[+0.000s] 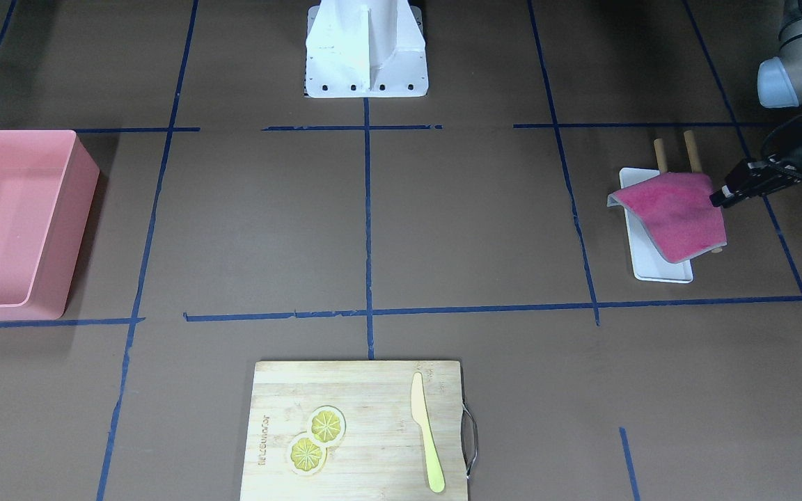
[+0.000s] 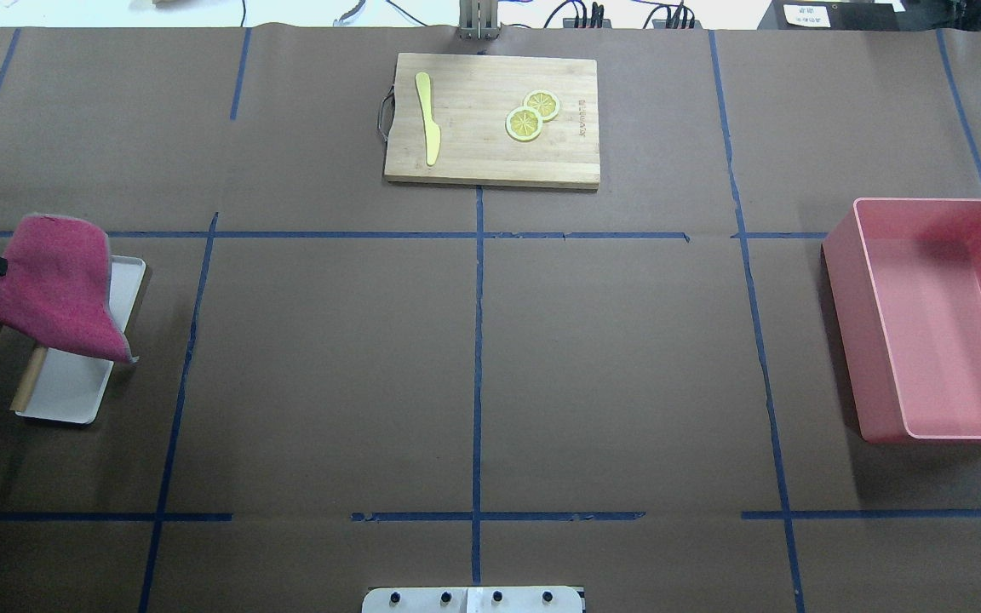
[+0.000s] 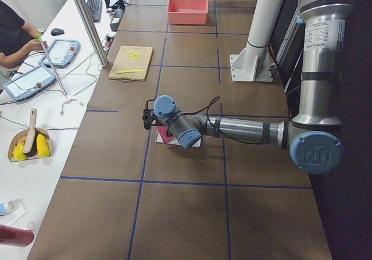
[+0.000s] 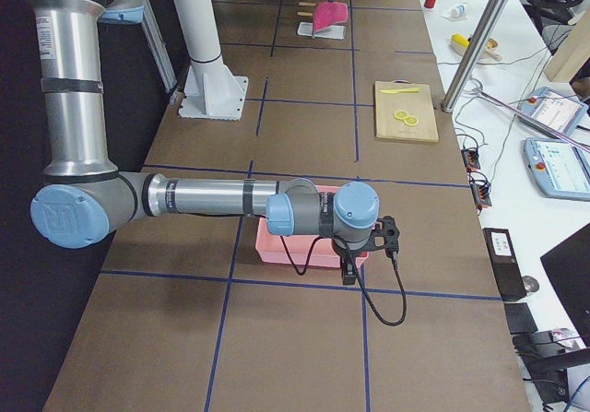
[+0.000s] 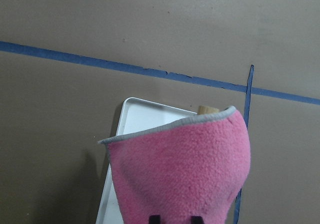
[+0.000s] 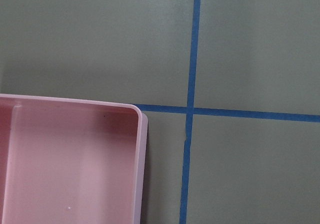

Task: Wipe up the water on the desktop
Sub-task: 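Grasp the pink cloth on the white tray with the left gripper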

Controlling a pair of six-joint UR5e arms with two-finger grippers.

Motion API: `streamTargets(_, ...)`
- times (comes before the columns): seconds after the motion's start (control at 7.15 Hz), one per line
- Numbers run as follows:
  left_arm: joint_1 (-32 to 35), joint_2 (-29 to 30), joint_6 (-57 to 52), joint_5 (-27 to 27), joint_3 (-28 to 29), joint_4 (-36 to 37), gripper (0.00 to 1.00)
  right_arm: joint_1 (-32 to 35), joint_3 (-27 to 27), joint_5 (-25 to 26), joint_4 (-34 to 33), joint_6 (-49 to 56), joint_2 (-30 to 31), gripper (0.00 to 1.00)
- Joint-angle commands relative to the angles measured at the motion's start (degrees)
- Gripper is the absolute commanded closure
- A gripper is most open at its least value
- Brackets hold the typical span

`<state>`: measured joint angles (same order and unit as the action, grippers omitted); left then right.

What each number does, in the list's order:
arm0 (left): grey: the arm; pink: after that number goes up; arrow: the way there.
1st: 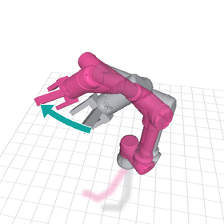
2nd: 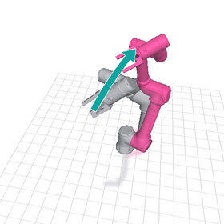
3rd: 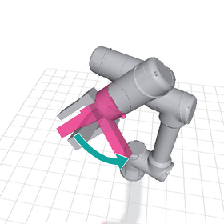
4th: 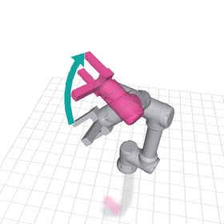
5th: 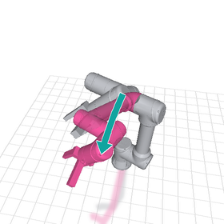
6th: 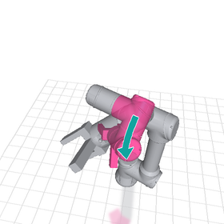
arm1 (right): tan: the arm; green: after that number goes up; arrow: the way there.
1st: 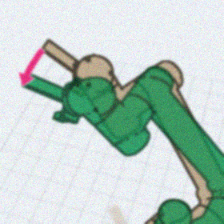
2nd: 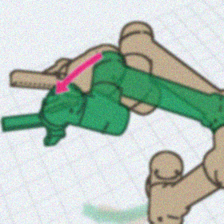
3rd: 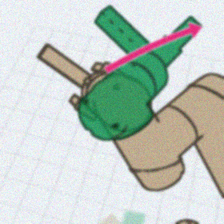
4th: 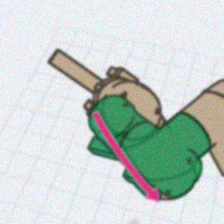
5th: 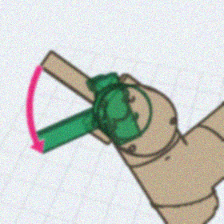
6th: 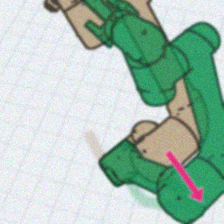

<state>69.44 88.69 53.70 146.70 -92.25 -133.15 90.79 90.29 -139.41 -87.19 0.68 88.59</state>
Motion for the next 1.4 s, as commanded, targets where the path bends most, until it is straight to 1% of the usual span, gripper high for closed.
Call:
streamTargets(0.0,0.0,0.2,0.0,0.0,0.0,0.0,0.67,0.0,-0.1,0.0,0.0,0.0,0.0,0.00)
streamTargets(1.12,-0.3,0.2,-0.1,-0.2,0.0,0.0,0.68,0.0,-0.2,0.0,0.0,0.0,0.0,0.00)
streamTargets(1.26,-0.3,0.2,0.0,-0.2,0.0,0.0,0.76,0.0,-0.2,0.0,0.0,0.0,0.0,0.00)
